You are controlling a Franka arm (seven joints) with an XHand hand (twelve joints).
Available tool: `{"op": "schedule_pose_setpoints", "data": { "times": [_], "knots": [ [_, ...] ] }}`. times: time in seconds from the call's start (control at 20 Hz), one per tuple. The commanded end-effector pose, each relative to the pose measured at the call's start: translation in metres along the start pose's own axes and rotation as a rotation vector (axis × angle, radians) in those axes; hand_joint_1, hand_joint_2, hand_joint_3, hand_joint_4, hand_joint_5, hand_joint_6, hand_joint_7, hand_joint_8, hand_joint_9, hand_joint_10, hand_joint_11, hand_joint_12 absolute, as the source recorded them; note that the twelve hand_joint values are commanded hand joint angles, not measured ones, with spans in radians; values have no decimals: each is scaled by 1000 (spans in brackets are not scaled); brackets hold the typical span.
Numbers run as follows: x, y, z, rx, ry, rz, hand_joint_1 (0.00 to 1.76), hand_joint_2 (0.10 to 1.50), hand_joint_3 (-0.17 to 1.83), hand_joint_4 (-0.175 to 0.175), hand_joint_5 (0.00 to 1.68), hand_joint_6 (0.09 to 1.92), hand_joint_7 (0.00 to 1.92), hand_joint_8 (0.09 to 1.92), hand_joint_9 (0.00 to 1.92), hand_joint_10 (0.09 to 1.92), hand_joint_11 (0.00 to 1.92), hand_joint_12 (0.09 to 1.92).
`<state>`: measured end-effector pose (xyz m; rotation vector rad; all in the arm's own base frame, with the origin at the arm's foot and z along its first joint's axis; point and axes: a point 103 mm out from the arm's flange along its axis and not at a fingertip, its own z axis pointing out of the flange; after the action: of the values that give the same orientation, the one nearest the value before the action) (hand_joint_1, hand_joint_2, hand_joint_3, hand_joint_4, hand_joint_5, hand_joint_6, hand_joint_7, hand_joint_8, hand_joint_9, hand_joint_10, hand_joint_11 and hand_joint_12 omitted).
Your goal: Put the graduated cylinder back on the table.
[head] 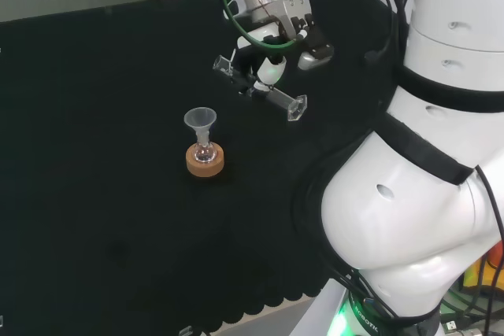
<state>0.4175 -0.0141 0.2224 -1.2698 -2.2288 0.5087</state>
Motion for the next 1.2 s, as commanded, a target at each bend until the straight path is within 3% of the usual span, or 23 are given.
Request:
{"op": "schedule_pose_setpoints", "data": {
  "times": [0.05,0.6,0.95,1.2],
  "knots": [
    [-15,9,-3,-85,65,-27,1256,1132,0,-175,929,1068,969,1057,1432,147,1213,756],
    [-34,34,-17,-329,154,-106,1256,1131,0,-175,932,1065,971,1054,1429,140,1209,758],
    [-45,60,-19,-439,196,-162,1256,1131,0,-175,932,1064,971,1053,1430,137,1207,759],
    [-53,81,-12,-477,240,-202,1256,1131,0,-175,932,1064,971,1053,1431,135,1201,759]
  ]
}}
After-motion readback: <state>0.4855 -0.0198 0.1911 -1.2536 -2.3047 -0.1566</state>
